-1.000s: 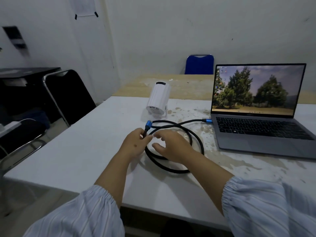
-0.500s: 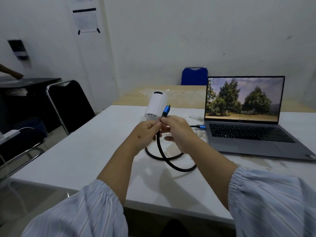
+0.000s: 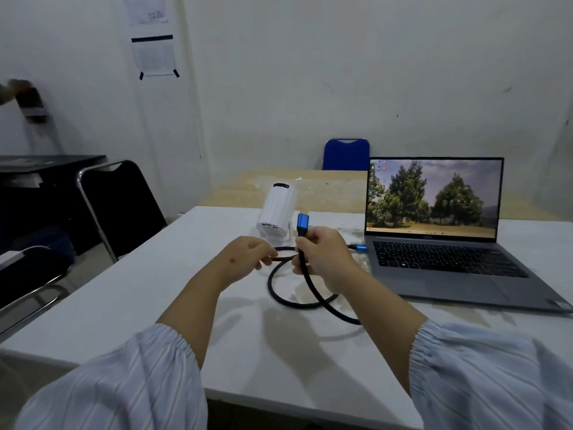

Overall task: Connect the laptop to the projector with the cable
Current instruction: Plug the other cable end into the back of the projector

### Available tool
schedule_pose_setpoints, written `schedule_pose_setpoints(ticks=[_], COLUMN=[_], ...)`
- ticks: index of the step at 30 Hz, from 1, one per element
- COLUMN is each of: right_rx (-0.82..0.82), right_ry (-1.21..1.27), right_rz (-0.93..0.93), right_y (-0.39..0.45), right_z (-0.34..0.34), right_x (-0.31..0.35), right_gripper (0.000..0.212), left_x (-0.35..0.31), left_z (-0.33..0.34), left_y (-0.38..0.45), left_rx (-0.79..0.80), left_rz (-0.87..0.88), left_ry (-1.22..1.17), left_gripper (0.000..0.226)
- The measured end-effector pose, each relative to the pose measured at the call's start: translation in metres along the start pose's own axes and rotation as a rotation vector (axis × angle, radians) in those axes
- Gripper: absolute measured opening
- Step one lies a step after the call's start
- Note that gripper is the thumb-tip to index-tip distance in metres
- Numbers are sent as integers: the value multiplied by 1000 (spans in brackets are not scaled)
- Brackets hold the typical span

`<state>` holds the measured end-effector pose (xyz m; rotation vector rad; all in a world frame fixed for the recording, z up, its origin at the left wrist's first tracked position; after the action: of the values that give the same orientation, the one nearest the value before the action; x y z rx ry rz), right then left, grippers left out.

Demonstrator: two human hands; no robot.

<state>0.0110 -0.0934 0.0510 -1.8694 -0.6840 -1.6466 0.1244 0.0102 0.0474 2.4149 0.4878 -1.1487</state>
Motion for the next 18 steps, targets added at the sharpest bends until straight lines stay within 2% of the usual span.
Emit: schedule_pose_setpoints(ticks=[3,6,15,18], right_rx=[-4,12,-32,-44], right_ry=[19,4,-44,-74], right_rz=[38,52,127,124], right_y=[12,29,77,91], right_z=[1,9,20,24], right_x=[-11,-18,-37,-39], right_gripper=[17,10,14,13], left_x=[8,19,52,61], left_z=[-12,-20,-22,-20], left_y=[19,39,102,124], left_rx=[-102,-182,-291,-292], left_rz=[22,31,9,-12], left_ry=[10,39,119,122], left_gripper=[16,16,29,40])
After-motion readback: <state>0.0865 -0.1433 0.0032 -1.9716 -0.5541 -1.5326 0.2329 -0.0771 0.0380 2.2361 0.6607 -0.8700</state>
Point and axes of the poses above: each hand's wrist, its own y-axis towards the middle knuckle, its own z-axis out of the palm, x = y × z, the point moved 7 cm from there along y, towards the middle knuckle, and after that the axes turned 10 degrees about z, right-handed, at the moved point
